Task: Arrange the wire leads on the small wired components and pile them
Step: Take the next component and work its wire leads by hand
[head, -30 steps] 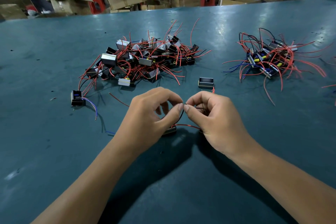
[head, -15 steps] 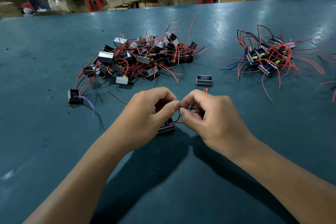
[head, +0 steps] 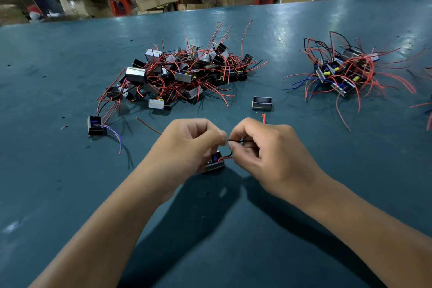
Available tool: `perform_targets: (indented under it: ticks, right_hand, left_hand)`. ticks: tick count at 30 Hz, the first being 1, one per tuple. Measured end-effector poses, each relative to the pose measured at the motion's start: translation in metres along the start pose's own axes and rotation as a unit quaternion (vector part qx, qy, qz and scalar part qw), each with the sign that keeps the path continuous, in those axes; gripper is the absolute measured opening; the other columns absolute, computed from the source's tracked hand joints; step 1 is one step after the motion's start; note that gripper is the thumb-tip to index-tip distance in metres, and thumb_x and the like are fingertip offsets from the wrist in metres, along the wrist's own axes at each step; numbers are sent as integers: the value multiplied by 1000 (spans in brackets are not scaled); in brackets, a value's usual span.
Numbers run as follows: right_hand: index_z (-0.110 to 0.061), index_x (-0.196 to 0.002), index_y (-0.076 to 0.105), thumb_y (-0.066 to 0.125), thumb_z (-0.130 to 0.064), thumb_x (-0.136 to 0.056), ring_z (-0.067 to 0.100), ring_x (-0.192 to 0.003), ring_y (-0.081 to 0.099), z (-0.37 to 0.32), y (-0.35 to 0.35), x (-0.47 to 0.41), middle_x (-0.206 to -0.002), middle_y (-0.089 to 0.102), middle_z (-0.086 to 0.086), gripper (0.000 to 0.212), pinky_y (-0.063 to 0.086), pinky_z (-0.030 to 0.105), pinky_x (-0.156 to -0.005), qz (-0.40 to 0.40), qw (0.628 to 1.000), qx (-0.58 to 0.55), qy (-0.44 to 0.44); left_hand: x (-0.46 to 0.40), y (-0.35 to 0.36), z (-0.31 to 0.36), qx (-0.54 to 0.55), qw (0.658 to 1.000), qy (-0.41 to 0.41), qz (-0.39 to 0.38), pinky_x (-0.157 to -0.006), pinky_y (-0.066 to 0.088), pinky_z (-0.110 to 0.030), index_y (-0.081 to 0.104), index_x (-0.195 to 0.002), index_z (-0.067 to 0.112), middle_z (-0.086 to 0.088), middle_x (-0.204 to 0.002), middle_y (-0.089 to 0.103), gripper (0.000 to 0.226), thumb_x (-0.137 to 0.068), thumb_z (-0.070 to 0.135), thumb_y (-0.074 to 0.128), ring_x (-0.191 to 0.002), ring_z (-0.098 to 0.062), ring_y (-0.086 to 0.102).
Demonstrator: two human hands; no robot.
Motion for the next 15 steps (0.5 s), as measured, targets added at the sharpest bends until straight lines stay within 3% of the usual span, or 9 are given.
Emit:
perform_targets:
  ticks: [3, 5, 9, 15]
  right_hand:
    - [-11, -81, 60, 66, -9, -90, 9, -45, 36, 7, -2, -1, -47, 37, -11, 11, 29, 11, -50, -11, 998, -53, 28]
    - [-13, -80, 59, 66, -9, -91, 9, -45, 33, 9, -2, 0, -47, 36, -11, 14, 28, 12, -49, -18, 997, -73, 35]
    - [-13, -80, 59, 66, -8, -91, 9, -46, 30, 10, -1, -1, -49, 36, -10, 14, 27, 14, -48, -35, 995, -87, 32]
    - [-15, -80, 58, 66, -6, -90, 11, -46, 30, 7, 1, 1, -51, 37, -8, 16, 25, 13, -48, -52, 994, -95, 23]
  left_hand:
    - [6, -12, 30, -185, 961, 206, 4, -58, 43, -20, 71, -86, 23, 11, -71, 62, 8, -87, 16, 70, -59, -8, 52]
    - [11, -12, 38, -270, 919, 287, -7, -65, 46, -23, 75, -95, 20, 10, -86, 66, 12, -85, 12, 76, -70, -14, 57]
    - [13, -5, 42, -314, 883, 348, -11, -71, 44, -19, 78, -95, 14, 5, -92, 65, 11, -87, 20, 74, -78, -11, 57]
    - [15, 1, 47, -379, 826, 418, 9, -70, 49, -40, 76, -92, 11, 0, -92, 65, 13, -93, 21, 67, -81, -26, 58]
Point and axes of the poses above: each hand's wrist, its own x-axis away from the middle knuckle, its own y-axis out of the palm, z = x × y, the point moved 7 cm from there along -x, towards the middle knuckle
